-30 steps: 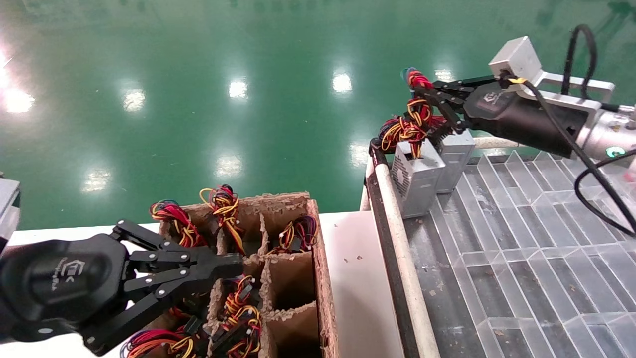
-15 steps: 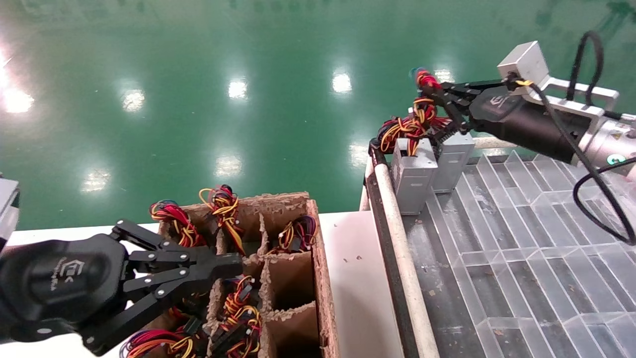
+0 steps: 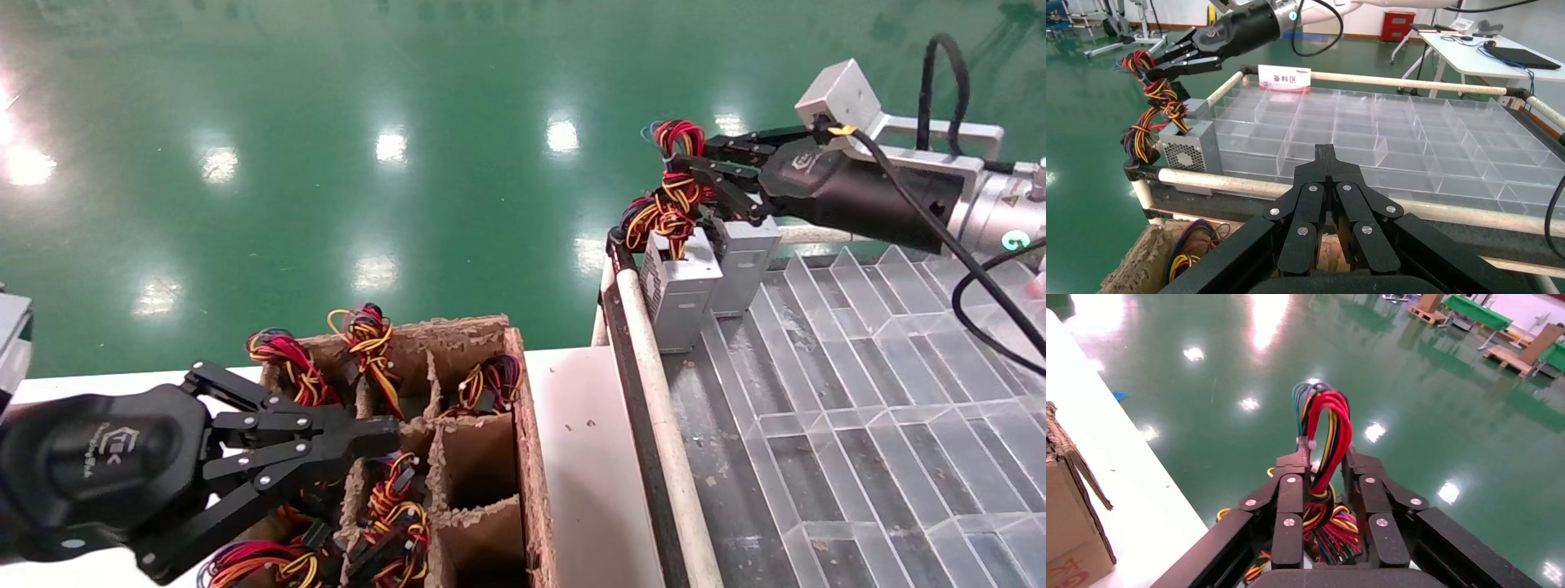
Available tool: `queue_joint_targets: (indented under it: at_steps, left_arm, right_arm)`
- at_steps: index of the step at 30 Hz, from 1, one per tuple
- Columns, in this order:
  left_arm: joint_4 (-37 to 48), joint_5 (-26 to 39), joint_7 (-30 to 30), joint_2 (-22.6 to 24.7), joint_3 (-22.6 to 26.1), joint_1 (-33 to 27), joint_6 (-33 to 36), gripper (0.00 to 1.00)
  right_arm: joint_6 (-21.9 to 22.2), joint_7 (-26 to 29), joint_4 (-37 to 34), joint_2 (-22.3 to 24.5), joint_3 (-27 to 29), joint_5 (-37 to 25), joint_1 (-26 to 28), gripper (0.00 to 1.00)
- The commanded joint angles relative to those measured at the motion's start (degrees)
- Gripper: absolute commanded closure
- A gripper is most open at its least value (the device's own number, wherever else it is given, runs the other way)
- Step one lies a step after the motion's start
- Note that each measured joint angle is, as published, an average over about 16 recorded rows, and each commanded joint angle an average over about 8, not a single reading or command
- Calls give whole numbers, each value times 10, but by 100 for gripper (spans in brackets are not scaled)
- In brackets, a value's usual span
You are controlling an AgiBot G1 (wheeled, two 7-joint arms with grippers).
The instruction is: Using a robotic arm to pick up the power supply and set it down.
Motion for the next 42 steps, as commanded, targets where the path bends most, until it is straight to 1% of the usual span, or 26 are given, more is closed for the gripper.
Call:
queue_joint_targets:
  at_steps: [1,10,16,22,27,38,39,42]
  left_arm:
    - [0,0,0,0,0,0,0,100]
    - [0,0,0,0,0,0,0,100]
    - [0,0,0,0,0,0,0,100]
    - [0,0,0,0,0,0,0,100]
    - [0,0,0,0,0,0,0,100]
    - [0,0,0,0,0,0,0,100]
    - [0,0,0,0,0,0,0,91]
    - [0,0,0,0,0,0,0,54]
  right_arm:
    - [0,3,2,0,-4,-6,8,0]
    - [6,6,24,-4,-13,-20,31,0]
    - [18,-8,51,-1,-4,-9,41,0]
    - [16,-22,89,4,7,5,38,0]
    - [8,-9,124,13,26,7,19,0]
    - [-21,61,229,50,96,2,-64,0]
    - [-23,67,239,53,102,2,-72,0]
    - [-31,87,269,63,122,0,-96,0]
